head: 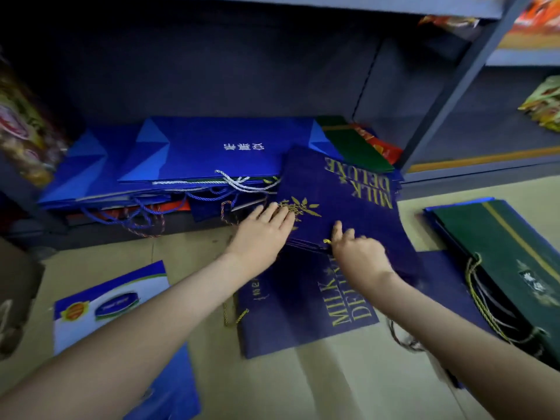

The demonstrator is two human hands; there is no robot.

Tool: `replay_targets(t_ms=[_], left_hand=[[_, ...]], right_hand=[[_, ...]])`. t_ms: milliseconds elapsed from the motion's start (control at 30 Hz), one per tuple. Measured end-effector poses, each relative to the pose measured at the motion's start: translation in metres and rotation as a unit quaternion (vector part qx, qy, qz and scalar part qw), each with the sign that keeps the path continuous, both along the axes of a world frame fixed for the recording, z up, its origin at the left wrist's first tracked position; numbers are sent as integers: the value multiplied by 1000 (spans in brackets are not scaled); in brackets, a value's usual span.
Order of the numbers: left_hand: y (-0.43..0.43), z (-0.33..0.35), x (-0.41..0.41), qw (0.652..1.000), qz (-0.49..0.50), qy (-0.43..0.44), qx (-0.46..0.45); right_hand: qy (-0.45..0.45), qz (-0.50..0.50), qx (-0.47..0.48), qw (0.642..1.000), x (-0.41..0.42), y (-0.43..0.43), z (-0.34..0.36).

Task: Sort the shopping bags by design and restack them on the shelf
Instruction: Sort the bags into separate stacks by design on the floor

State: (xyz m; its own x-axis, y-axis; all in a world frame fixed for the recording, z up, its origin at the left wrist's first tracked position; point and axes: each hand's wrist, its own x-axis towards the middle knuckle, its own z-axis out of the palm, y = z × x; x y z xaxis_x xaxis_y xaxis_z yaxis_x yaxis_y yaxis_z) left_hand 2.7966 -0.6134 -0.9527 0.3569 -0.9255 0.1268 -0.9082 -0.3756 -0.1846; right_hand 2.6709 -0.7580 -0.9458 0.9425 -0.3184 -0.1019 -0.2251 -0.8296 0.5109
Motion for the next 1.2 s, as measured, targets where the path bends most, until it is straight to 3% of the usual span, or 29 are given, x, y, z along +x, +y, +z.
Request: replay_targets(t_ms=[100,267,300,367,400,433,500,567,633,767,933,1067,1200], left_hand=[[8,-3,-42,999,-4,-14,43],[27,-34,-50,995,-74,-42,47],[35,-40,-45,995,-77,-36,59],[51,-49,-36,992,-58,-28,107],[59,-53,-31,991,-33,-25,129],[67,-59,-24,987,-1,-7,160],[76,-59,-16,968,110,74,212],[80,-62,-16,952,184,139,201],[78,-73,-24,946,189,195,180],[77,-108,-72,942,108,257,187],[71,-151,-109,945,16,210,252],[68,-168,-105,949,-23,184,254],[55,-167,-89,962,-4,166,217]], right_hand=[[27,-37,13,999,-12,50,-10],[19,-50,231,971,-27,81,-3],[50,-47,297,952,-31,78,-5],[128,-53,462,876,-43,69,-20],[161,-50,517,839,-50,63,-28],[191,-35,526,828,-57,58,-38],[226,-1,444,867,-71,49,-63],[238,9,344,908,-81,42,-88],[237,7,295,926,-89,37,-109],[200,-16,290,936,-90,32,-135],[215,-7,297,931,-84,22,-151],[209,45,285,934,-89,15,-160],[169,24,308,936,-86,-3,-168]])
